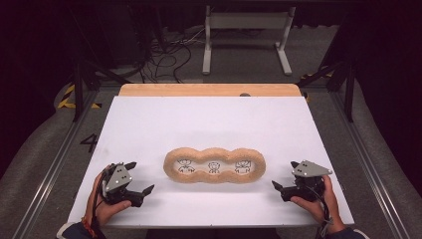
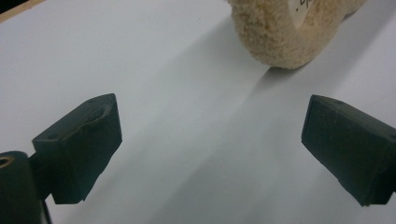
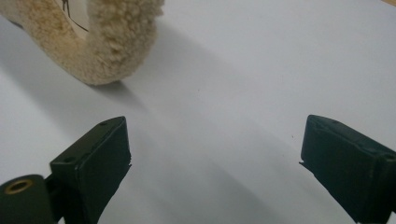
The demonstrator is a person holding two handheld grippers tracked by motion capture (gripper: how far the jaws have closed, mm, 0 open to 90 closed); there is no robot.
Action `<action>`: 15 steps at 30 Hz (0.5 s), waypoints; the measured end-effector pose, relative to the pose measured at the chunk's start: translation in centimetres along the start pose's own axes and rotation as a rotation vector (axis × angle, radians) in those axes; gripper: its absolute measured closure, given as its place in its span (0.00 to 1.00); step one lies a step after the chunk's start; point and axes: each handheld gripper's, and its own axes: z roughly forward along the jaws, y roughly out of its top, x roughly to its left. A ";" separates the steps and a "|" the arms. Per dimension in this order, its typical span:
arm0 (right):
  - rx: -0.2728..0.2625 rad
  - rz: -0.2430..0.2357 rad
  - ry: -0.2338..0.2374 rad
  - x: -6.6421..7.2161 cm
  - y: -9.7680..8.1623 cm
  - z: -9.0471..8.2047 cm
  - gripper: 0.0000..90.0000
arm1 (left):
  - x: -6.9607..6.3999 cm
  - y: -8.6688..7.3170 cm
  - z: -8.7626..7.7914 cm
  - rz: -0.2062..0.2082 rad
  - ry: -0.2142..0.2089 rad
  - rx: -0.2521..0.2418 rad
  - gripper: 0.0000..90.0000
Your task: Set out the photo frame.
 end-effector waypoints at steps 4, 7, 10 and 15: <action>-0.005 0.022 -0.008 -0.4 -0.7 -0.4 0.09 | 0.4 -0.5 -0.3 -0.017 0.000 -0.003 0.06; -0.013 0.036 -0.003 -0.7 -1.2 -0.7 0.09 | 0.6 -0.8 -0.4 -0.018 -0.017 -0.005 0.06; -0.017 0.051 -0.008 -1.1 -1.6 -0.9 0.09 | 0.9 -1.2 -0.7 -0.028 -0.031 -0.010 0.05; -0.020 0.067 -0.023 -1.4 -2.1 -1.3 0.09 | 1.3 -1.7 -1.4 -0.048 -0.019 -0.029 0.05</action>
